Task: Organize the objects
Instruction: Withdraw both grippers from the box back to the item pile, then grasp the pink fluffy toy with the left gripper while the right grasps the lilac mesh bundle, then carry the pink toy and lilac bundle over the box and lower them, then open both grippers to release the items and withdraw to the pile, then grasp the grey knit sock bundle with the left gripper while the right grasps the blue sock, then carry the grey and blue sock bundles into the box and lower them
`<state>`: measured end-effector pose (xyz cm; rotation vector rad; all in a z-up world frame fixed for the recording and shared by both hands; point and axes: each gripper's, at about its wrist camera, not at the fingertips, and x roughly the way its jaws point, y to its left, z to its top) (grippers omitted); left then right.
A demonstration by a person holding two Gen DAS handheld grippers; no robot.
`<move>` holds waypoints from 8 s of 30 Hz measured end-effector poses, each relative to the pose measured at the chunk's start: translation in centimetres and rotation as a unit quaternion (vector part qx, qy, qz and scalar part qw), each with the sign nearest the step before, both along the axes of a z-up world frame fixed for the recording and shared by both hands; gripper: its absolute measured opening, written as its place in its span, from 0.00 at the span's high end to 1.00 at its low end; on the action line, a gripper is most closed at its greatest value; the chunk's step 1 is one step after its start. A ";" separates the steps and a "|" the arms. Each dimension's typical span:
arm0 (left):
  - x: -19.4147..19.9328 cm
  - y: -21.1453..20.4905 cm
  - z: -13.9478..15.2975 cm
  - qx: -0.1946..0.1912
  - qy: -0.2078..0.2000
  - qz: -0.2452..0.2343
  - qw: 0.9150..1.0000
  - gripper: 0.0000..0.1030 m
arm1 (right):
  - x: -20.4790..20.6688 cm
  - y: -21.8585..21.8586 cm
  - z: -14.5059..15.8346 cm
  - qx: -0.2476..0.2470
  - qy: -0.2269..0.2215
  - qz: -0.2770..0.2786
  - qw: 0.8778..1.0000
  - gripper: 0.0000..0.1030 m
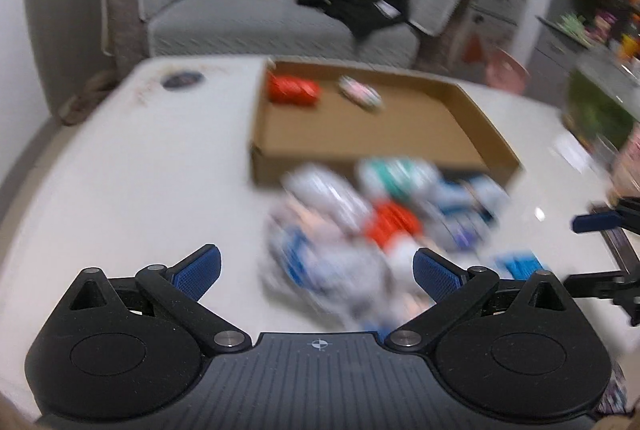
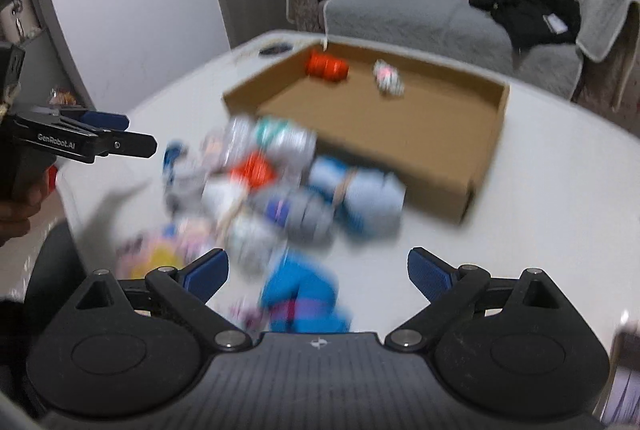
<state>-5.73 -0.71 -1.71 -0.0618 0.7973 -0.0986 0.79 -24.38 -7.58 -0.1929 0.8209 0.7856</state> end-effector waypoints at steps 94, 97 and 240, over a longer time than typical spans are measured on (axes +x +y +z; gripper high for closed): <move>29.9 0.6 -5.2 0.098 0.047 -0.032 0.994 0.50 | 22.2 14.6 -3.7 -0.065 -0.005 0.028 0.998 0.69; 30.3 0.6 -5.3 0.098 0.045 -0.025 0.994 0.52 | 22.3 15.3 -3.9 -0.077 -0.017 0.035 0.996 0.69; 20.1 3.1 -0.5 0.065 -0.014 -0.068 0.995 0.23 | 16.3 10.5 4.1 0.031 -0.025 0.022 0.999 0.54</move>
